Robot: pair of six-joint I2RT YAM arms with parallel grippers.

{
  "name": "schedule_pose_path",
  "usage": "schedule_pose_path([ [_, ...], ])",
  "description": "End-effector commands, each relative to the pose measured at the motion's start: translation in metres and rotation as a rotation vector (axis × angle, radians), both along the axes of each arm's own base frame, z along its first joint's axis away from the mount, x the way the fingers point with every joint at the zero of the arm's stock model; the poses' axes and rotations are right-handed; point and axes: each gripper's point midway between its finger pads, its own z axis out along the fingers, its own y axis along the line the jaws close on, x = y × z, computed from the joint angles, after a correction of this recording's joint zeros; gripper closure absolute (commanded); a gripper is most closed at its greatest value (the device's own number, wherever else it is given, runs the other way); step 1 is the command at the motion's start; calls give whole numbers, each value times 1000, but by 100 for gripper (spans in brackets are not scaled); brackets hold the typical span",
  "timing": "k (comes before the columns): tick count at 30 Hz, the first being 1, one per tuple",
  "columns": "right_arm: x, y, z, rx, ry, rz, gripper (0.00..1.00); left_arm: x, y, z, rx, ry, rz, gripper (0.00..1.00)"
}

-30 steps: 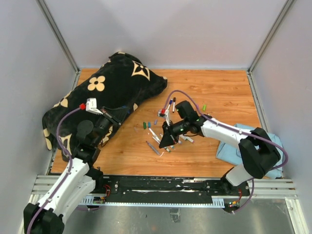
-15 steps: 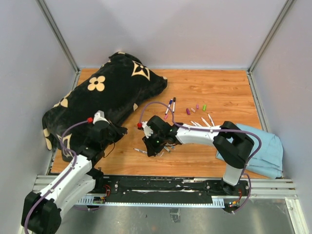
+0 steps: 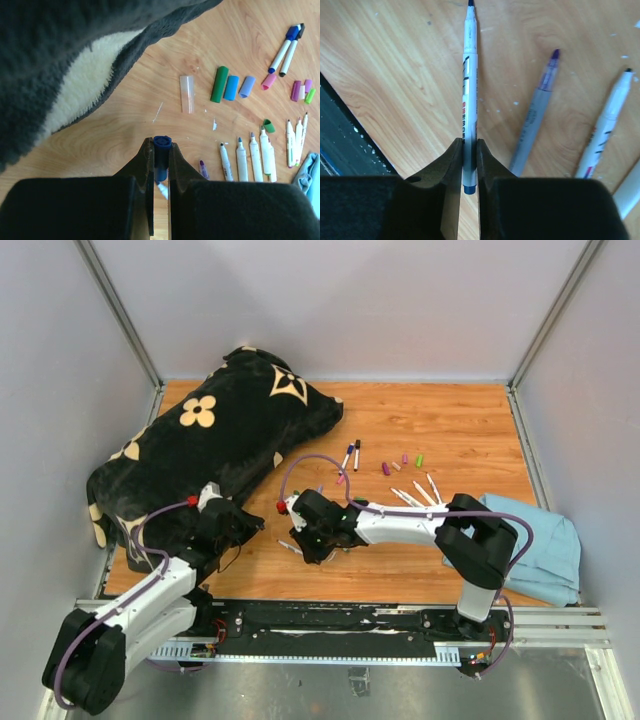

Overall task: Open the pen caps
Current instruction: Place the pen cap at the center of the board.

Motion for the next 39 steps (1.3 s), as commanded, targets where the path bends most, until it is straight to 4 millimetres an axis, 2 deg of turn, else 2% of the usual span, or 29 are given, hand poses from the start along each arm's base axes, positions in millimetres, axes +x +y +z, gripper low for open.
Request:
schedule_pose_path([
  [1,-4,-2,-7,-81,-65,9,85,7,-3,-7,-25,-11,31,100],
  [5,0,-6,-11,-106,-81,-5,78,9,-1,-19,-6,21,41,100],
  [12,3,-8,-15,-126,-92,-8,77,10,3,-33,27,61,61,93],
  [15,3,-8,-14,-126,-93,-5,76,10,1,-36,28,72,54,87],
  [17,2,-7,-11,-119,-92,0,75,10,1,-37,31,78,52,77],
  [19,1,-5,-7,-104,-89,5,75,10,1,-38,32,80,52,75],
  [25,0,1,3,-69,-85,13,75,10,1,-34,31,71,52,57],
  [31,1,6,15,-37,-92,16,75,10,2,-27,33,55,50,44],
  [39,7,11,39,21,-112,6,75,9,-4,-5,6,4,8,25],
])
